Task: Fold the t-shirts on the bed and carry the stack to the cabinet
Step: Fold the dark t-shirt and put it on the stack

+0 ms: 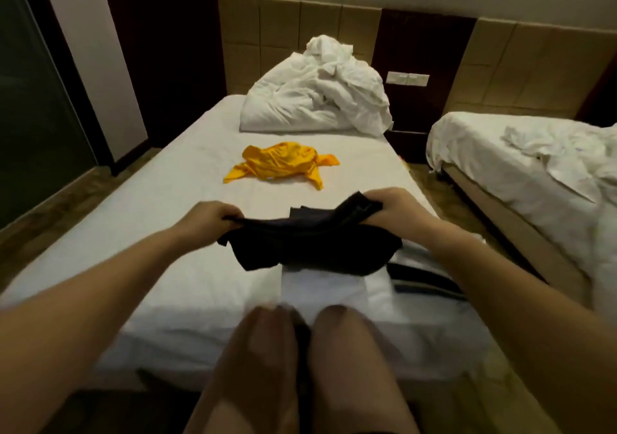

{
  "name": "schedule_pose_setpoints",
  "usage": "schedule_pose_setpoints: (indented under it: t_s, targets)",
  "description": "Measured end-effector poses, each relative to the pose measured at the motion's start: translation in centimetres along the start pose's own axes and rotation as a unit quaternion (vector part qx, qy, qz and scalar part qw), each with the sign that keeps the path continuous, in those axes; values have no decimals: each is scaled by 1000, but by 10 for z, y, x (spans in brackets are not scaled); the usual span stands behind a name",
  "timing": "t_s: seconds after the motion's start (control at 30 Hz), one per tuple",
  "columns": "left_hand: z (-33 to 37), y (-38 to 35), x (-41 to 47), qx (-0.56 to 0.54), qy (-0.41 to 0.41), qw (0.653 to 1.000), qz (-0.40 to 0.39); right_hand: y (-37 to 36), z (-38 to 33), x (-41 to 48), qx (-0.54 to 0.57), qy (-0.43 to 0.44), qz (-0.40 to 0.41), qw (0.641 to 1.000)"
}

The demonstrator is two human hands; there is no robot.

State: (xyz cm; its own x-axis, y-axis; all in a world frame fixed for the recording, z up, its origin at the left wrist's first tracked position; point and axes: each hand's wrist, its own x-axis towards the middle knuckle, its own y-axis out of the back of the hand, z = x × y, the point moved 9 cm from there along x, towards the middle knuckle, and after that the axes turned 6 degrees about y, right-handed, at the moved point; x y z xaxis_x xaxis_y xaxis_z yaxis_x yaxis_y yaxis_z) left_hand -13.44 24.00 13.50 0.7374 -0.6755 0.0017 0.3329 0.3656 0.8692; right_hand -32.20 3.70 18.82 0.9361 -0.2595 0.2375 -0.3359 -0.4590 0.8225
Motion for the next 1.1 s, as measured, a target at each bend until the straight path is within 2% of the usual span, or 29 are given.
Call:
schedule_pose_setpoints:
  t_s: [0.1,0.23,0.4,0.5,0.63,0.73,0.8,0.9,0.97,1.1]
  targets:
    - [-22,-47,-44,-69,40,997,-12,-39,11,-50,45,-45,-31,997]
    - [-51,-93,-88,-166,127,978,20,-84,16,-106,65,-86,-60,992]
    - [-76,-131,-122,-262,172,948,49,-134,8,-168,52,-47,-65,995]
    - [-85,-133,-136,-208,157,962,79,-141,2,-186,1,-21,-45,999]
    - [-95,-140,-143,-173,134,974,58,-147,0,-207,-56,-2,-67,996]
    - [-93,-155,-147,-145,131,981,-2,-146,3,-217,-17,-4,-70,997]
    - [-89,-160,-148,-141,123,982,-3,-142,3,-217,25,-17,-53,998]
    - [-97,-164,-152,-168,166,972,10,-136,1,-204,84,-38,-7,996]
    - [-106,-165,-157,-197,217,956,5,-134,0,-187,62,-46,8,997]
    - [-101,-168,-159,-241,247,939,-3,-154,-5,-144,39,-79,-48,995]
